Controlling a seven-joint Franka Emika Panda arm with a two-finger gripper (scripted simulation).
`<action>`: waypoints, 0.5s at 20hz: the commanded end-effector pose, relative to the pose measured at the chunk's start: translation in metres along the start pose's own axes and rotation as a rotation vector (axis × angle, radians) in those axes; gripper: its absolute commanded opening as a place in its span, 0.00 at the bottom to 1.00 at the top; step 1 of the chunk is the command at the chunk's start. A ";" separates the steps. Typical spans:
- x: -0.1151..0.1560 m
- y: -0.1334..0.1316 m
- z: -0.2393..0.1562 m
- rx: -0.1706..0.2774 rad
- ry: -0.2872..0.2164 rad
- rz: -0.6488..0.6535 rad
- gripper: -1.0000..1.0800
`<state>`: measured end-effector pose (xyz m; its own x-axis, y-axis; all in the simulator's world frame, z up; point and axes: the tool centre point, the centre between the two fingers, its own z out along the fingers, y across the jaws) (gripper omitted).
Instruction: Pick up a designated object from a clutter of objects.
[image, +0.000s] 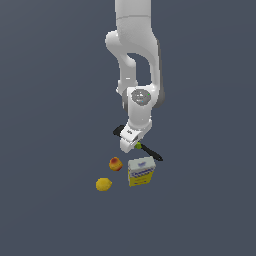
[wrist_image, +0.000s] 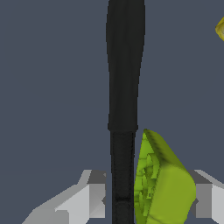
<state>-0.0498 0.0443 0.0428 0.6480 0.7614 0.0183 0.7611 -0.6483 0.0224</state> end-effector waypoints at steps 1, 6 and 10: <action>-0.005 0.003 -0.010 -0.001 0.001 0.000 0.00; -0.019 0.008 -0.037 0.001 -0.001 -0.001 0.00; -0.034 0.013 -0.066 0.003 -0.002 -0.002 0.00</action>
<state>-0.0615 0.0158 0.0967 0.6466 0.7627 0.0151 0.7625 -0.6467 0.0189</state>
